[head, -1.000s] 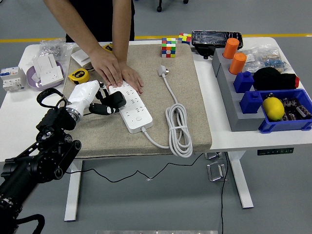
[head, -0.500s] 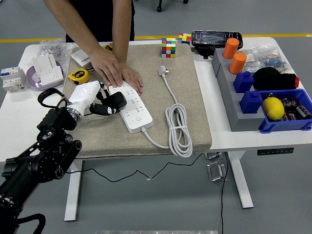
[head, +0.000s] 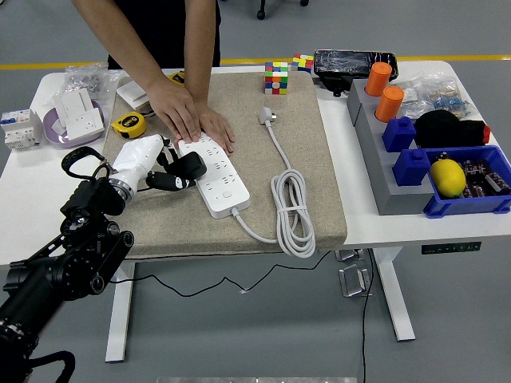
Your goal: Pick up the plug,place it near the board,insert it into the board,press the button
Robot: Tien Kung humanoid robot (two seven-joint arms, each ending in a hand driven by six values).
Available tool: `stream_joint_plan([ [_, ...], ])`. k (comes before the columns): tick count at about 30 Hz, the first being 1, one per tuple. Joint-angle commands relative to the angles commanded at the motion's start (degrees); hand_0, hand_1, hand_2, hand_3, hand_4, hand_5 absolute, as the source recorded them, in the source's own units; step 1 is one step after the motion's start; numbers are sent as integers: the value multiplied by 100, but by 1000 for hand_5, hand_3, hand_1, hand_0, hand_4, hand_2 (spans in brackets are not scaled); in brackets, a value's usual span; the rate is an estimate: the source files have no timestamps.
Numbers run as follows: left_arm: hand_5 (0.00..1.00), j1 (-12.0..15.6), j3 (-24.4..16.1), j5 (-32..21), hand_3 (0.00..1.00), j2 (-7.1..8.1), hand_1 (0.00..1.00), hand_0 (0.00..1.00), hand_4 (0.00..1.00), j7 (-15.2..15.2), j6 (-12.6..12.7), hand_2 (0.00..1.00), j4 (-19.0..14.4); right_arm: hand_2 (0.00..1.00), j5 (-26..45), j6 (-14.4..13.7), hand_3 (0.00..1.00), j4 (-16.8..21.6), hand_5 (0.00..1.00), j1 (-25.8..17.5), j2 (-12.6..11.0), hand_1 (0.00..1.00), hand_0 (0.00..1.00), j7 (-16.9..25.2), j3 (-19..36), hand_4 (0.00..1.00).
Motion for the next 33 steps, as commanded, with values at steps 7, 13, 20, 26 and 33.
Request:
stream_joint_plan([
  [7,170,-18,-6,0,298,9,482,552,646,1,0,340,-1,841,6,-6,841,-1,998,10,-8,872,897,0,0,998],
  [13,169,-23,-4,0,299,-3,479,552,646,0,0,340,22,841,11,-7,840,-1,998,7,-11,871,897,0,-3,998],
  [20,168,-14,10,0,298,2,480,552,645,-4,-2,340,44,841,15,-19,841,0,998,3,-13,871,896,7,-4,998],
  [26,169,-15,14,0,299,15,480,552,645,-6,-7,339,46,840,16,-20,841,0,998,3,-16,871,896,4,-12,998],
  [33,167,-3,31,0,298,15,480,553,646,-8,-25,339,51,841,22,-34,842,2,998,1,-19,870,895,6,-13,998],
])
